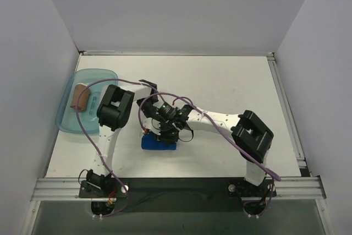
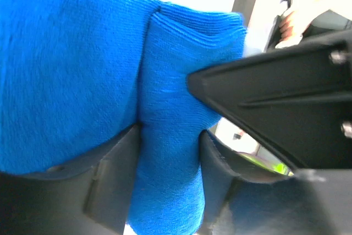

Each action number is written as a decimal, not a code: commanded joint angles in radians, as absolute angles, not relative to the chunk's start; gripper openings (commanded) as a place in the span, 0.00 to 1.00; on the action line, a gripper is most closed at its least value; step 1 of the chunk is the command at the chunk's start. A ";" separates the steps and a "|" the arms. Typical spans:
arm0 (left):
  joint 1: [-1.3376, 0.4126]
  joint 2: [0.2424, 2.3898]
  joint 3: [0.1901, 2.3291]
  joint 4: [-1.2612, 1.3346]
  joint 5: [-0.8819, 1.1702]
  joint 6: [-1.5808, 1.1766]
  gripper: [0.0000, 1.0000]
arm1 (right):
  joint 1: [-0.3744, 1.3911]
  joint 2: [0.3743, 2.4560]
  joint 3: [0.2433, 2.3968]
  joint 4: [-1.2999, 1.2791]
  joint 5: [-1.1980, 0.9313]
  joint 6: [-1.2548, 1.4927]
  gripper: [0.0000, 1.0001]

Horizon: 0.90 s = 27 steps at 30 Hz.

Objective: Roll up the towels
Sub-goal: Roll the towel

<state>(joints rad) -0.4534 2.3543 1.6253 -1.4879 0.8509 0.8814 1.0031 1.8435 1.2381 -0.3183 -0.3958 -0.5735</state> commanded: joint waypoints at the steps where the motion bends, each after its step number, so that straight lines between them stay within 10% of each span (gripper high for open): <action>1: -0.390 2.306 1.612 -1.221 0.768 0.882 0.62 | 0.976 1.946 1.230 -0.500 -0.589 -0.580 0.00; 18: -0.077 2.045 1.827 -1.201 0.822 0.709 0.68 | 0.868 2.049 1.310 -0.681 -0.785 -0.589 0.00; 27: 0.051 1.608 1.453 -0.774 0.789 0.531 0.69 | 0.779 2.202 1.429 -0.805 -0.923 -0.542 0.00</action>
<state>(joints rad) 0.0536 1.7573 1.5669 -0.9730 0.7830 0.6033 0.7879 2.0846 1.4429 -0.6014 -0.9527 -0.5613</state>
